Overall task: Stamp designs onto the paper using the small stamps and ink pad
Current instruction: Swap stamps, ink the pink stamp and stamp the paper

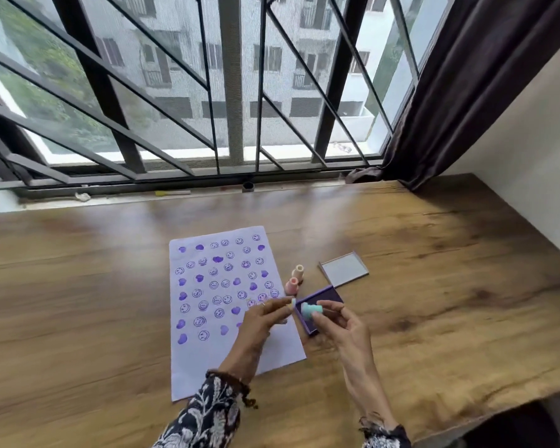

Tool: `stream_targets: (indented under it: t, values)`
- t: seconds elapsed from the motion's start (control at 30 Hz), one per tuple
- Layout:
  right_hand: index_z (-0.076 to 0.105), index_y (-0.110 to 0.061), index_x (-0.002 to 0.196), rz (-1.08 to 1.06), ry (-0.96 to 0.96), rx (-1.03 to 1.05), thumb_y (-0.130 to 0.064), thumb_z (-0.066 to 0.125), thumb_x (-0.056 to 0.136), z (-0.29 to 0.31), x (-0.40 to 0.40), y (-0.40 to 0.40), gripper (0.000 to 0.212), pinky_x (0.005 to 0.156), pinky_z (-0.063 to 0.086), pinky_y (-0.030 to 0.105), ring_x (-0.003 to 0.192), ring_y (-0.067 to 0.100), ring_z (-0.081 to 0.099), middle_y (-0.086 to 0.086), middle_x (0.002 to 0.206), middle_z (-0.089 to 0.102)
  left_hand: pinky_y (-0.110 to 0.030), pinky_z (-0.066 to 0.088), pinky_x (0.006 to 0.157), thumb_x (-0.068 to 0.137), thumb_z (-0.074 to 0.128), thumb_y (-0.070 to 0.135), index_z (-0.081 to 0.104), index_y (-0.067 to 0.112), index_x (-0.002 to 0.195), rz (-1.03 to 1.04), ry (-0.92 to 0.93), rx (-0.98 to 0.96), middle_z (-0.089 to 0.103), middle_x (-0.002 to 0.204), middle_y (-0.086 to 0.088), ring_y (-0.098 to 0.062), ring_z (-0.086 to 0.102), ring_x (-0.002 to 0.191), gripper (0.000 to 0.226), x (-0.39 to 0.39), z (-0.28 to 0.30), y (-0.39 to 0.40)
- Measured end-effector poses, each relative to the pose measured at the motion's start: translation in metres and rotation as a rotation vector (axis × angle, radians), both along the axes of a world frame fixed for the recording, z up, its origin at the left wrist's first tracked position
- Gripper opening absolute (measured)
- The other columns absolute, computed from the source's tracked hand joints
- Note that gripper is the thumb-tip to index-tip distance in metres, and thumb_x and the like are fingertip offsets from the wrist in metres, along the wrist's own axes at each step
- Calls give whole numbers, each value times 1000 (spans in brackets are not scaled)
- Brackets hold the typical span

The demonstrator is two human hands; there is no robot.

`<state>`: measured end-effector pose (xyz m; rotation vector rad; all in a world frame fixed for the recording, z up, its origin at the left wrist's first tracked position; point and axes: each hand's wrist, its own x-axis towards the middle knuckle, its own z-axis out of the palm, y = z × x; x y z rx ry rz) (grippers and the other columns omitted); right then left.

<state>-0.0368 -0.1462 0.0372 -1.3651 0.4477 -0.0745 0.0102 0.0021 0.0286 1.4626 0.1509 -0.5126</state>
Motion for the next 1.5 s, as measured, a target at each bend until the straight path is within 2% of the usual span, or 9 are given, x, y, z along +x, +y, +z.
stream_targets:
  t: [0.1,0.23,0.43,0.6,0.77,0.9,1.1,1.3,1.5]
  values:
    - [70,-11,90,37,-32,-28,-4,73,73,3,4,-3,18,75,54,27,88,18,68,12,92,74,-32,31,66,57,72,47,70,42,83,-64,44,-38,68,67,26,-5,57,80,27,-3,3,-3]
    - [72,-12,85,74,-56,-50,1,73,72,10,9,-9,19,68,53,16,83,13,69,4,84,76,-32,31,67,54,66,52,70,44,83,-70,38,-9,68,68,28,-4,56,77,31,-3,7,-5]
    - [73,-10,86,71,-2,-112,-7,75,71,17,15,-18,15,79,54,32,85,21,69,13,89,75,-2,43,59,75,69,6,73,23,82,-9,-78,-55,75,74,14,6,63,72,19,-2,15,-12]
    - [73,-3,84,73,55,-196,-9,76,72,20,27,-20,14,55,52,20,59,11,64,12,74,72,-7,48,67,72,71,1,74,12,86,98,-137,-74,75,80,4,-4,63,75,18,-4,9,-21]
    - [72,-7,84,136,108,-404,-17,77,72,16,44,-27,17,60,54,24,62,12,63,4,72,70,-20,46,72,71,73,4,71,19,91,108,-274,146,72,86,2,-2,57,67,24,3,2,-28]
    - [67,-14,95,110,-43,-871,-17,70,78,13,74,-30,17,63,43,15,72,10,61,2,89,68,-30,45,79,72,75,20,61,26,106,246,-391,412,65,99,6,-9,59,82,37,19,-7,-29]
    - [62,-18,104,226,-43,-1183,-16,62,85,-8,97,-27,19,67,36,21,91,22,61,6,105,63,-41,38,83,77,71,32,61,21,108,159,-491,827,64,106,-6,-29,53,102,34,36,-25,-36]
    - [65,-18,104,148,-194,-1094,-14,59,86,8,83,-24,19,74,48,28,92,16,62,2,102,67,-42,41,79,83,63,30,63,22,87,141,-651,833,71,85,1,-24,61,83,10,34,-14,-38]
    - [69,-25,104,235,-154,-580,-22,75,73,15,51,-8,32,69,45,4,82,-2,62,-11,89,68,-41,49,84,77,72,15,62,18,89,122,-714,608,65,84,9,-14,65,83,16,16,6,-31]
